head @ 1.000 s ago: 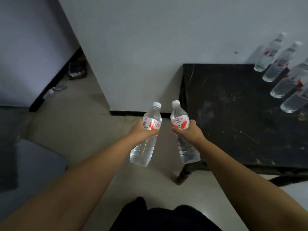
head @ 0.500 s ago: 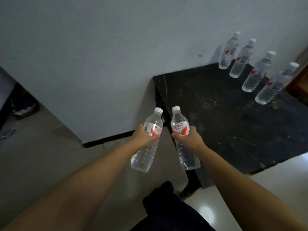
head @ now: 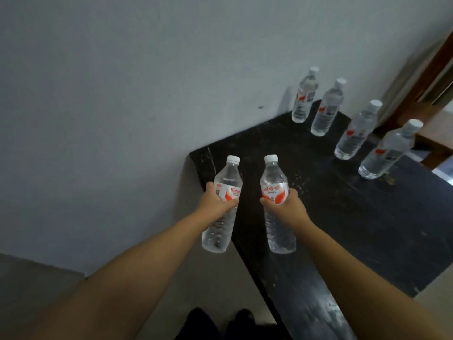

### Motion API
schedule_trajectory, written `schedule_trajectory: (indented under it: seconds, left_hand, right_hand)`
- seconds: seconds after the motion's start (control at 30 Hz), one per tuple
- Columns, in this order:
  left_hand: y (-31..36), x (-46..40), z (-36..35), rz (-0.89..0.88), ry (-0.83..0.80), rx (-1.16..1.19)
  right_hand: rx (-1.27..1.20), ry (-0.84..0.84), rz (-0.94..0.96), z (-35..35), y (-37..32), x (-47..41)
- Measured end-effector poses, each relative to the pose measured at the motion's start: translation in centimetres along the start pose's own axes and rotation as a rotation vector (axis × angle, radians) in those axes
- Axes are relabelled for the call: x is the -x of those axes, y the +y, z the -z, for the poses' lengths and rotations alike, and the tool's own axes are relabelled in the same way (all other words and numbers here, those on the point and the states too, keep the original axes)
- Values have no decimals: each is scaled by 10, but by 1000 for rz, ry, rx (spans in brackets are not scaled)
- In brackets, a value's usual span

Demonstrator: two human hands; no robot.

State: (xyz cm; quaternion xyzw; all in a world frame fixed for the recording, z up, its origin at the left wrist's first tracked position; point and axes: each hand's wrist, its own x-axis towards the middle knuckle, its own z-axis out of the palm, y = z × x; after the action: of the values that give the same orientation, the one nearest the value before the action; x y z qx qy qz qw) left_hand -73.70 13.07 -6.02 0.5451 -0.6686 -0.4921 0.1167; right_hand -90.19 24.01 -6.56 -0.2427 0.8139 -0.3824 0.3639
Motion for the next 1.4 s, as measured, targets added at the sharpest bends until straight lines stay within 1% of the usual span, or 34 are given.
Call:
schedule_trajectory:
  seconds: [0.1,0.23,0.37,0.5,0.6,0.7,0.83,1.0,1.1,1.2,1.3,1.4]
  left_hand:
    - [22,-33,-2,-25,-38,-44]
    - [56,-80,-19,-74,-132,-128]
    - [86,-129,-37,-77,-169,-128]
    - [124,-204,-44,-113,-203,-86]
    - [151,-257,-47,-135,-205,12]
    - [178,-311,-56,-140,-215,56]
    - [199,-347,-72,-250,-220,17]
    - [212,-370,-84,-379,-191,99]
    - [205,-380,-88,-368,-209,142]
    - [200,-390,-94,-334,-231,176]
    - [201,-390,-98,-373,-257,191]
    - [204,-392,-100,-365,-274,204]
  right_hand:
    - [-47,44,-36,15,-11,-23]
    - [-94,159,-60,28,-15,-58]
    - [-151,227,-66,33,-23,-92]
    - [-186,334,-103,42,-45,-147]
    - [-213,396,-102,50,-65,-189]
    - [-289,458,-112,55,-85,-236]
    - [-334,522,-83,56,-95,-272]
    - [-323,590,-67,59,-97,-300]
    - [-319,594,-61,58,-92,-305]
    - [-300,562,-47,59,-89,-309]
    - [-287,567,-47,59,-89,-312]
    - [-280,564,-44,56,-91,-316]
